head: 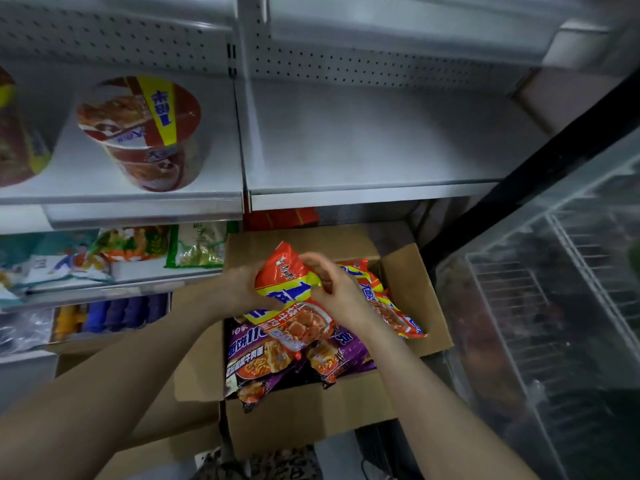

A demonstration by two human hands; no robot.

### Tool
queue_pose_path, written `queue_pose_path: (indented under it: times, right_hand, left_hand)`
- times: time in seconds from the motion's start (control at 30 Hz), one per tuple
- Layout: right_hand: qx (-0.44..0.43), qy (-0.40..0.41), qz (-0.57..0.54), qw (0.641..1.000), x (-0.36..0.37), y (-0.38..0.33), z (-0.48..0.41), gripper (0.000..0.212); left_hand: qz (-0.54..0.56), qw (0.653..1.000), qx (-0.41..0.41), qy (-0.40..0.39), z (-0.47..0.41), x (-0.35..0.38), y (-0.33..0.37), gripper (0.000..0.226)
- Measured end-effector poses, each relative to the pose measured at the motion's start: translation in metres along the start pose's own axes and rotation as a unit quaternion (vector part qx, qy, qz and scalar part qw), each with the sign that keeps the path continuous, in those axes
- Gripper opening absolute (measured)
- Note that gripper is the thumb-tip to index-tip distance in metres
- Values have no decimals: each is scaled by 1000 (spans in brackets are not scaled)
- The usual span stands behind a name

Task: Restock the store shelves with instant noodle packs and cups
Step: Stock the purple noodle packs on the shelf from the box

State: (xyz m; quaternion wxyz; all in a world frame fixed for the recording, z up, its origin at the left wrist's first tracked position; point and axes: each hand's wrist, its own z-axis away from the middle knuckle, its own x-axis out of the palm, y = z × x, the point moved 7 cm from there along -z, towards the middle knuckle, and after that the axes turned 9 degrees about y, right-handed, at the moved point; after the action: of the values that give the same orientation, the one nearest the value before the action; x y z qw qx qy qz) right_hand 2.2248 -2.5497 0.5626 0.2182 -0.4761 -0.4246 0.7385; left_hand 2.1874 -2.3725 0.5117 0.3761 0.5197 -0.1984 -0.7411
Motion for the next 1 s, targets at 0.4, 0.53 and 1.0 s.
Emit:
queue_pose_path:
  times: [0.4, 0.53, 1.0]
  right_hand:
    - [395, 79, 145, 904, -61, 175, -48, 83]
    - [363, 80, 128, 919, -39, 178, -60, 81]
    - [449, 138, -54, 881, -25, 175, -68, 77]
  left_hand:
    - [60, 978, -175, 100, -33, 5, -26, 63]
    - [59, 973, -190, 117, -41, 7, -25, 73]
    - [134, 965, -196, 114, -31, 12, -26, 52]
